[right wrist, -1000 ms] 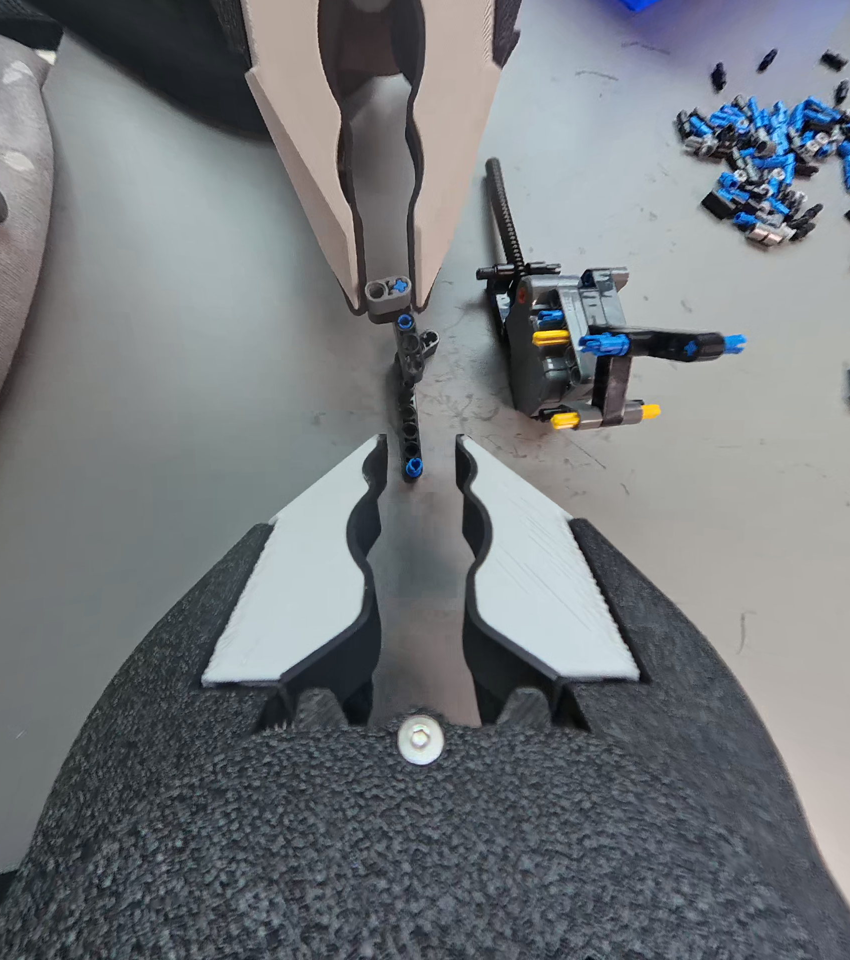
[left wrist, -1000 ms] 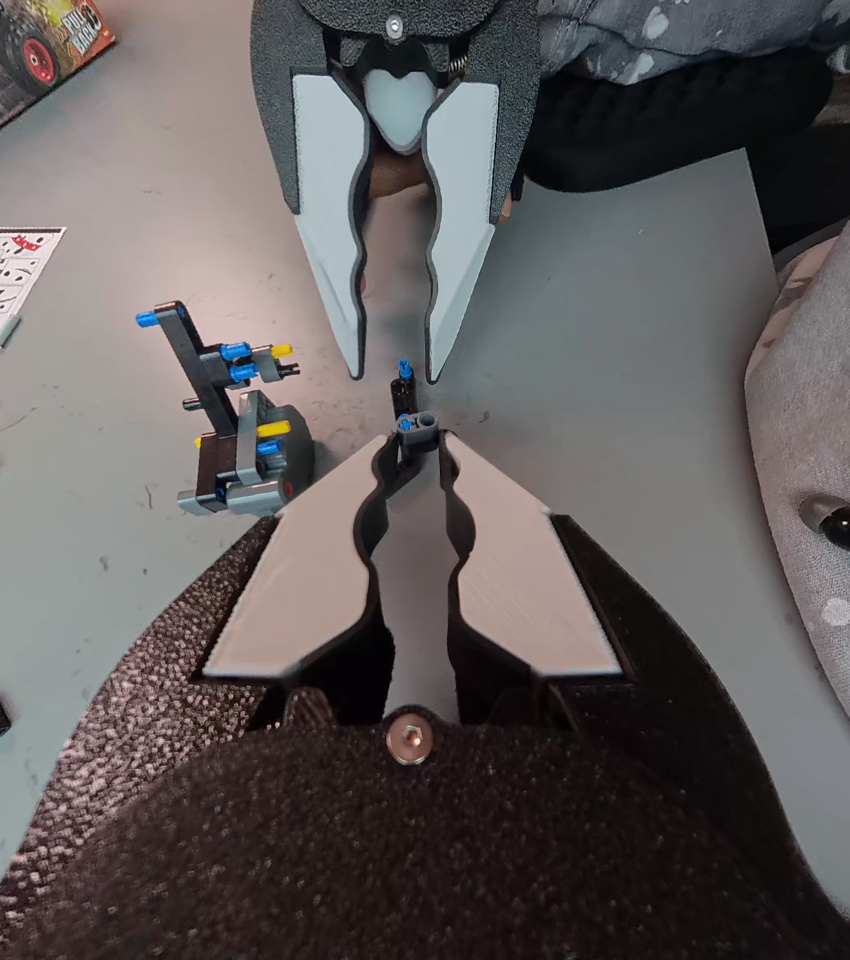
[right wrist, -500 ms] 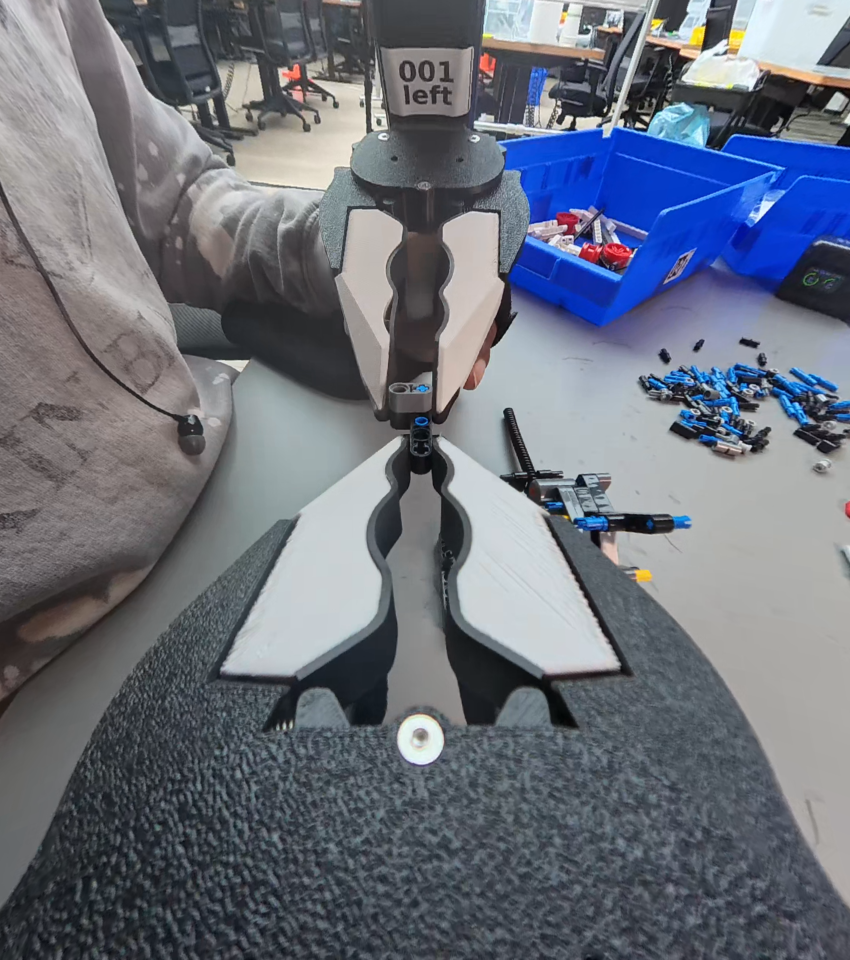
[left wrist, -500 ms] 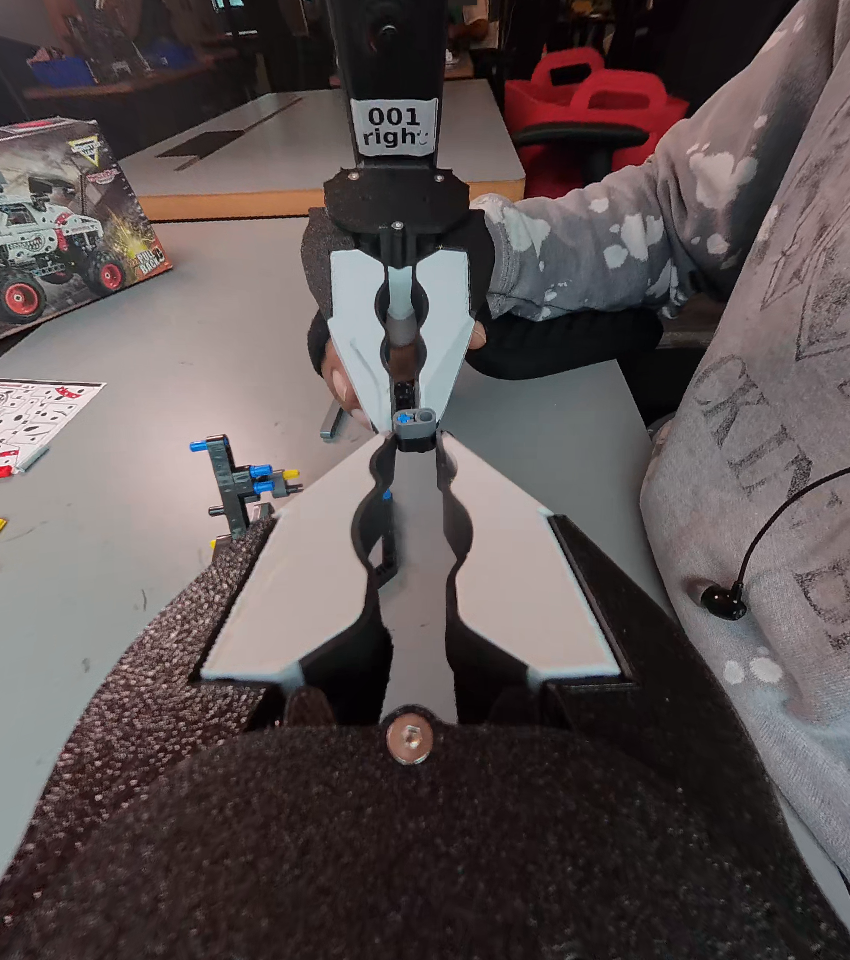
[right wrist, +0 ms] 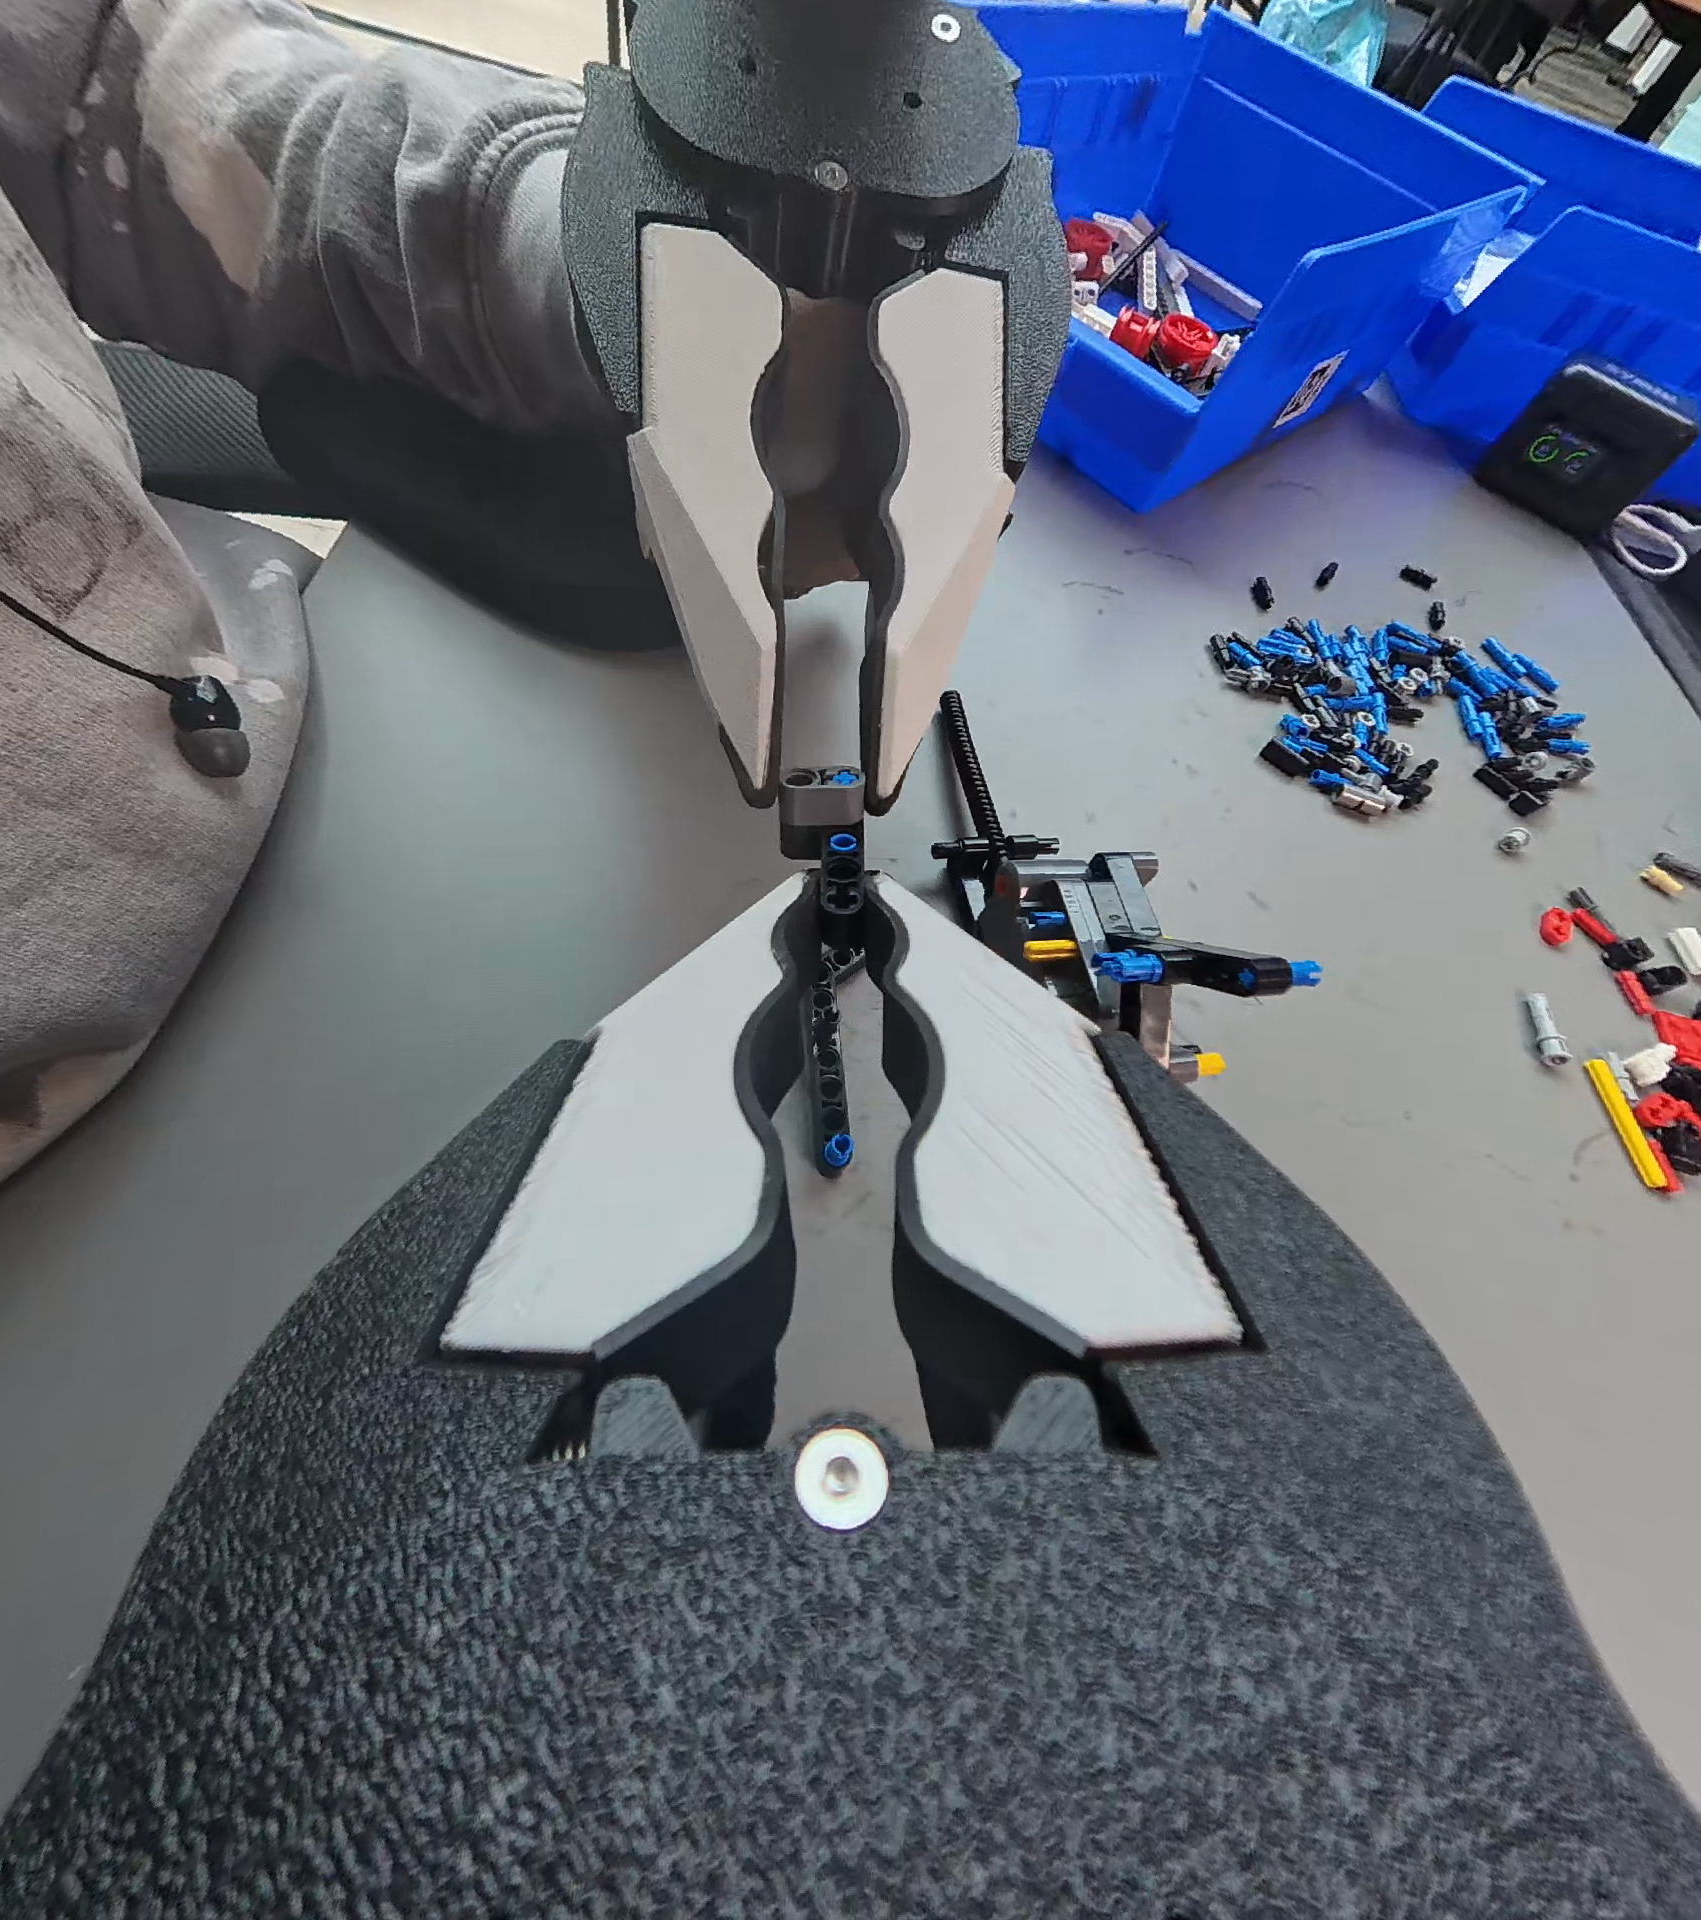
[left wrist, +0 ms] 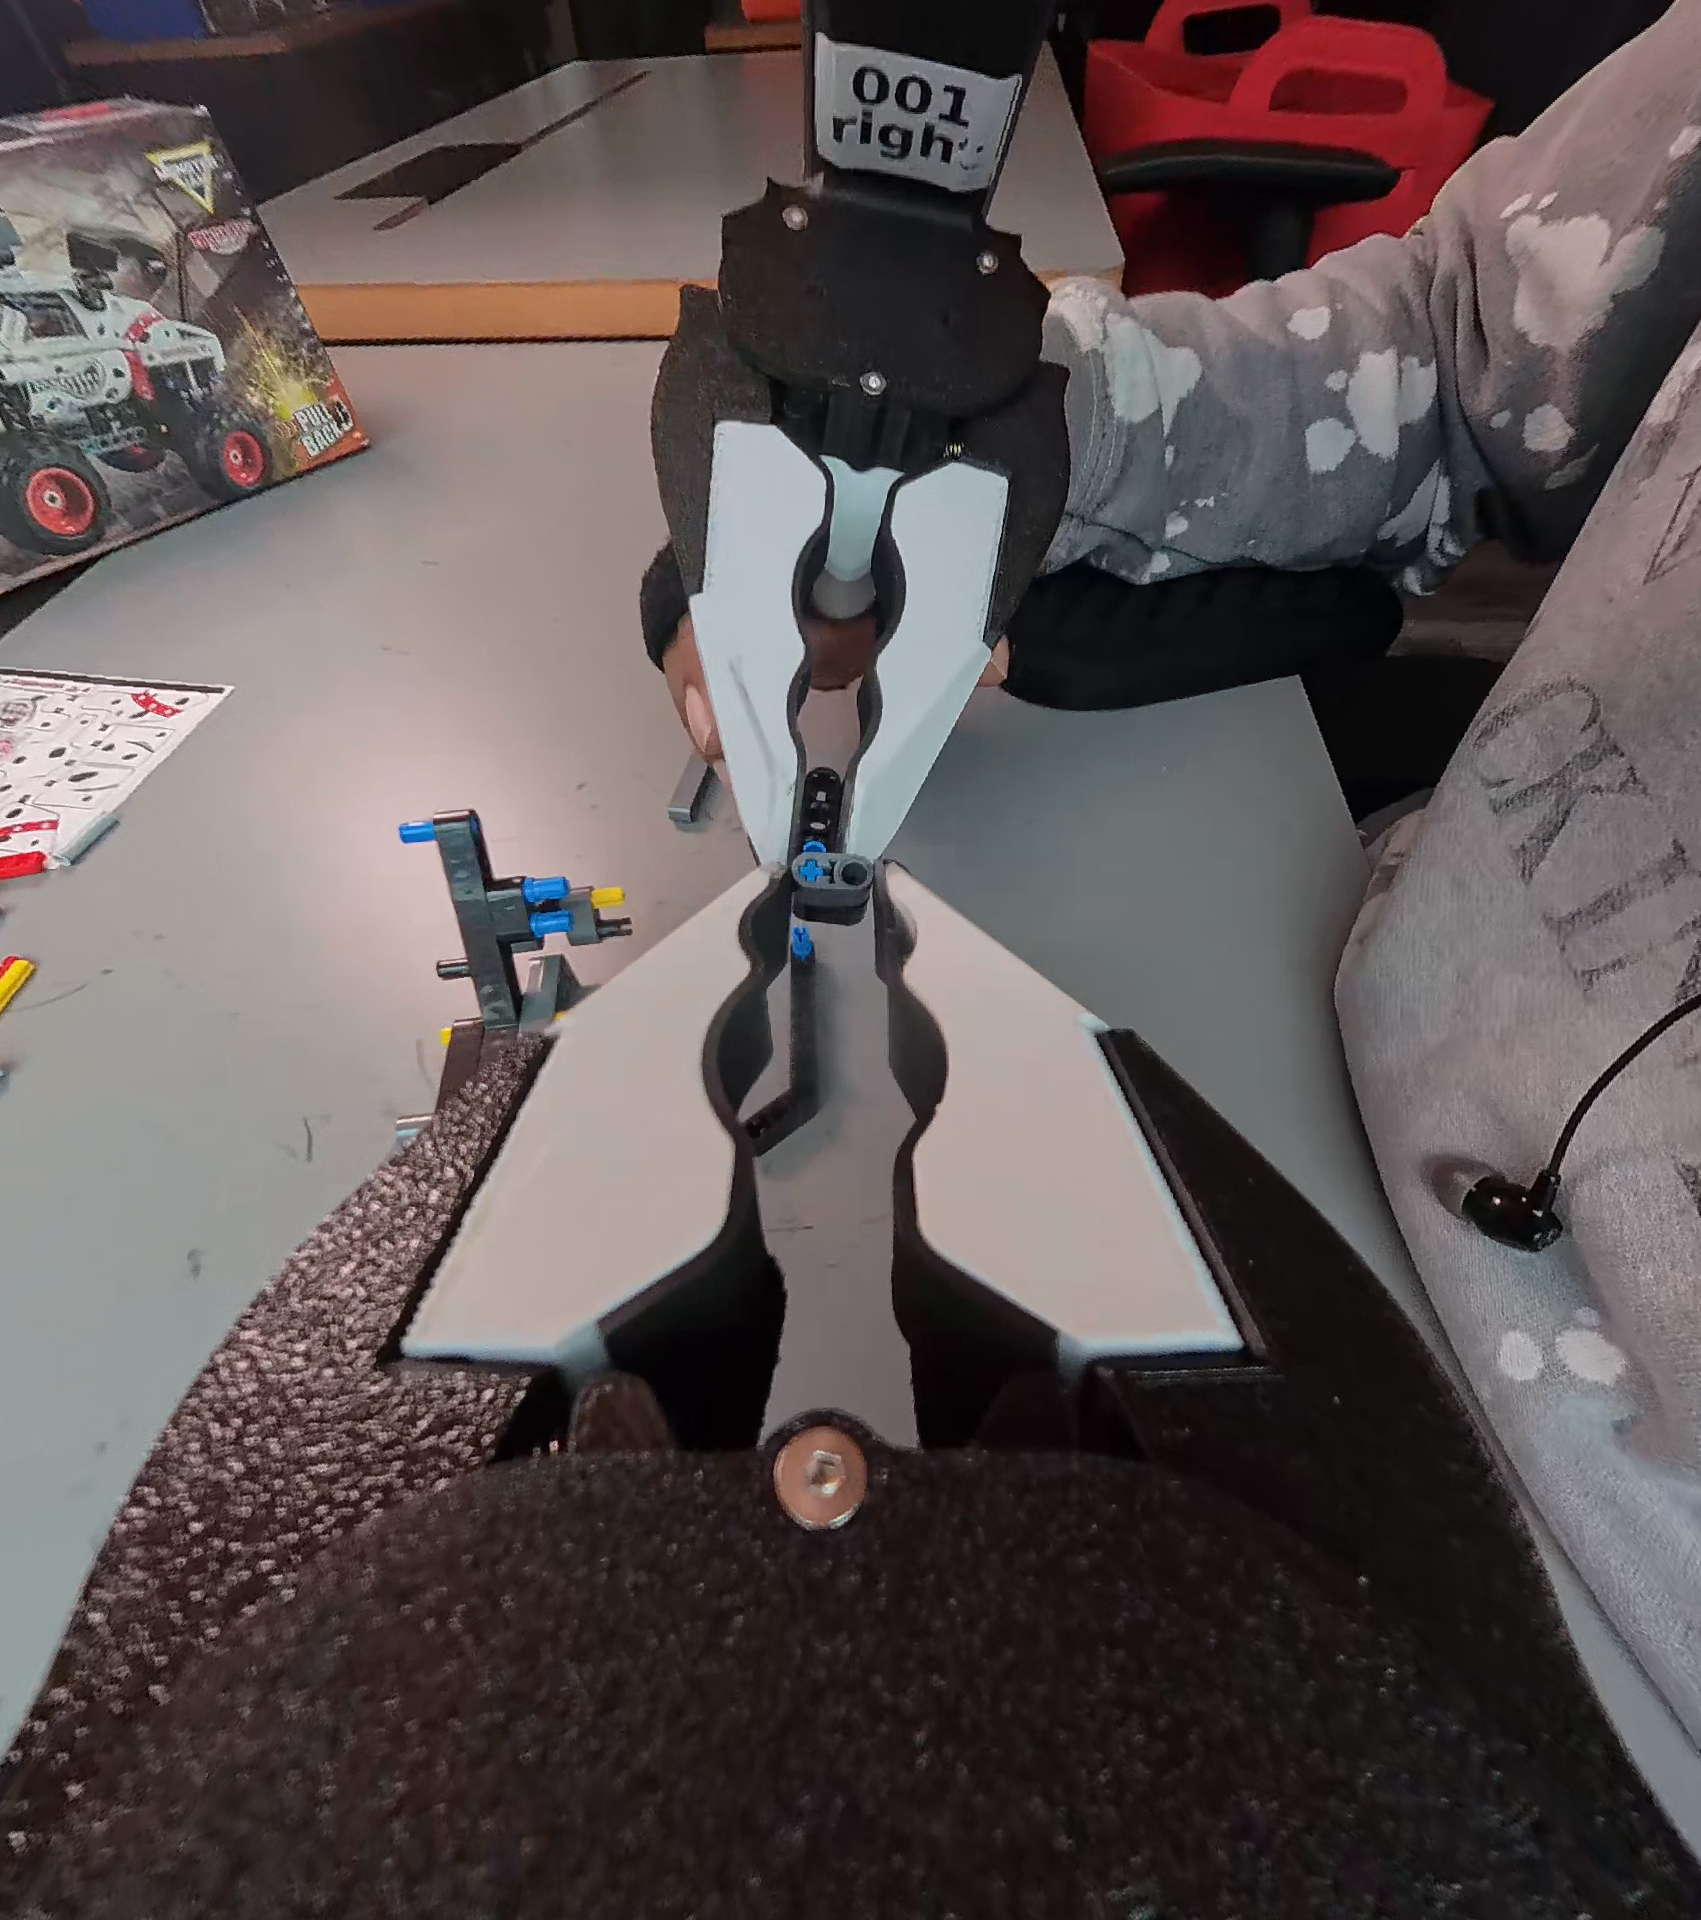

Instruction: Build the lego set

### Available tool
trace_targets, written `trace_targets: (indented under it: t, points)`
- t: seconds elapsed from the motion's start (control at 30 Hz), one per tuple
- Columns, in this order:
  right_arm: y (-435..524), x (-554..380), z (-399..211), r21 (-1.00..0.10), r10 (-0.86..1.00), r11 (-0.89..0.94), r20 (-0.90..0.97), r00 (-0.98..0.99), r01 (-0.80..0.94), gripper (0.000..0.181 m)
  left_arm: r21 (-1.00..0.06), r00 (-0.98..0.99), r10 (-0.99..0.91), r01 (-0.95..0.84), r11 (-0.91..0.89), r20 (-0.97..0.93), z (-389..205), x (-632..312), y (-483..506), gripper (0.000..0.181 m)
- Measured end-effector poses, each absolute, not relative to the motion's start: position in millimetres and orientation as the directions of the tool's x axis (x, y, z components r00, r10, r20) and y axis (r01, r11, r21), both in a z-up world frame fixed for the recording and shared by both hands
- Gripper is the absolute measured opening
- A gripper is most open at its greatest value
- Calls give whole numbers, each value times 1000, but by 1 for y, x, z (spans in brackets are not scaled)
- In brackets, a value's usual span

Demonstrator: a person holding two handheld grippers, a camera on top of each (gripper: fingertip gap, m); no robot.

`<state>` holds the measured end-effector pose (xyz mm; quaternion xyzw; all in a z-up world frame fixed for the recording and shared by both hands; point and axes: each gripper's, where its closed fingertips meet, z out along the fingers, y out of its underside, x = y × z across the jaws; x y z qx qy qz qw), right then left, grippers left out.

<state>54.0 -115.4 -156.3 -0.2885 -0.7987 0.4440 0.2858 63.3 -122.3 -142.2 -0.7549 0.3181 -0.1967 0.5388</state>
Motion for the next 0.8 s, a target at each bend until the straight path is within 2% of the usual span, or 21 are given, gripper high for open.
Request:
trace_targets:
  t: [0.1,0.17,0.3,0.43,0.57,0.8]
  points:
    - [-117,52,-139,-928,737,337,153,-659,161,7,-969,729,-684,-190,-156,-33,-124,62,-122,16]
    - [-122,52,-126,-960,738,248,100,-667,131,14,-985,717,-697,-135,-109,-21,-111,64,-125,15]
    - [-129,54,-116,-980,722,172,57,-690,99,8,-993,690,-723,-89,-73,-9,-100,66,-130,15]
    - [-134,55,-114,-980,711,182,71,-700,85,7,-994,674,-739,-87,-62,-13,-98,68,-135,15]
    - [-135,55,-118,-948,709,300,146,-690,108,7,-995,668,-744,-86,-55,-16,-98,68,-138,14]
    - [-133,56,-131,-932,707,319,114,-698,171,7,-993,669,-742,-102,-58,-25,-101,71,-135,14]
